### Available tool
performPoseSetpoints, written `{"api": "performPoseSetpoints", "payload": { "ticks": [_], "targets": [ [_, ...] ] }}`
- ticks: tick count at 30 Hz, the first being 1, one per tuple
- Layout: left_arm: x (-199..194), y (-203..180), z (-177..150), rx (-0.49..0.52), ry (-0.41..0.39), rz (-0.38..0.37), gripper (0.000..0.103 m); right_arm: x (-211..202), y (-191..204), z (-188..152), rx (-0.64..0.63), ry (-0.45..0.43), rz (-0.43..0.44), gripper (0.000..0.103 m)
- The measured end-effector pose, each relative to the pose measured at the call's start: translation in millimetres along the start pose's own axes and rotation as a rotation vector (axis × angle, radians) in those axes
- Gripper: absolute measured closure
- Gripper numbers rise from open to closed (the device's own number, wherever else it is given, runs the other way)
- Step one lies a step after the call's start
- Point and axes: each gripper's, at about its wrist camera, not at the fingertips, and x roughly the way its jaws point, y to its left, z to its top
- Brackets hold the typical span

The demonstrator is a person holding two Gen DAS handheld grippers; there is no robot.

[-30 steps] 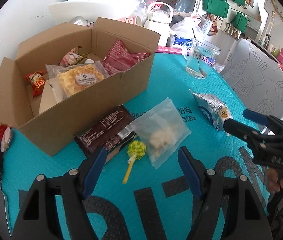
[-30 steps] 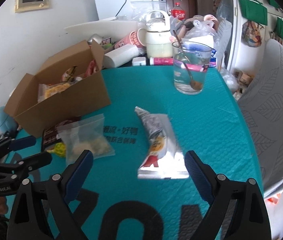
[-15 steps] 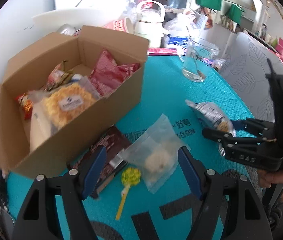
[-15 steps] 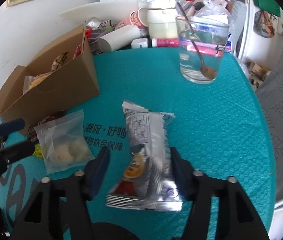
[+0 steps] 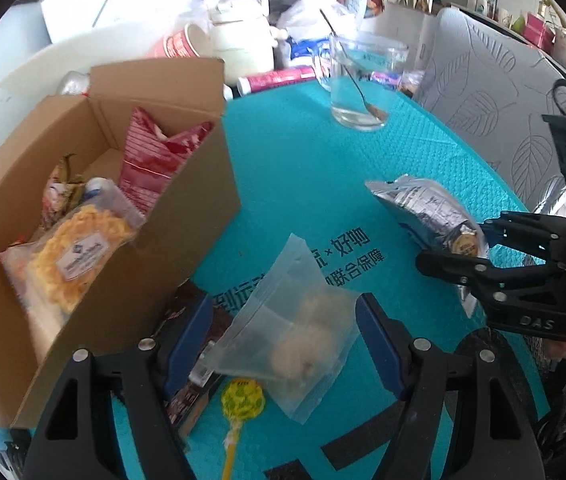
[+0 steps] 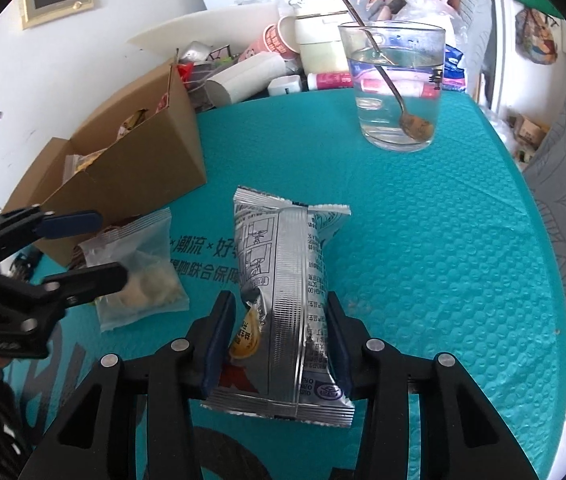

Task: Organize snacks
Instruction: 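Grasp the silver snack bag with right gripper while left gripper grasps the clear pastry bag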

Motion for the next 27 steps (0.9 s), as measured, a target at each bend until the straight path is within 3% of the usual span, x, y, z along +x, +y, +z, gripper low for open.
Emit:
{"api": "performPoseSetpoints", "payload": {
  "ticks": [7,12,16,27],
  "targets": [
    [20.4,-6.3,2.3,0.018,0.084,-0.073,0.03,-4.1,-5.1,-1.8,0.006,-0.001,0.022,0.06],
    [16.6,-14.4,-2.1,0.028,0.064,-0.067,0.03,-6.7,-5.1,-3.8,-0.001,0.001,0.009,0.06],
    [11.4,-20.7,-6.1,0.031,0.066,-0.092,0.052,-6.8,0.0,-3.1,-0.01,0.012,-0.027,0.06],
    [-15.6,-45.7,-35.9,0.057,0.08,-0.123,0.054,-33.0,12.8,-36.8,-0.002,0.04,-0.109,0.06]
  ]
}}
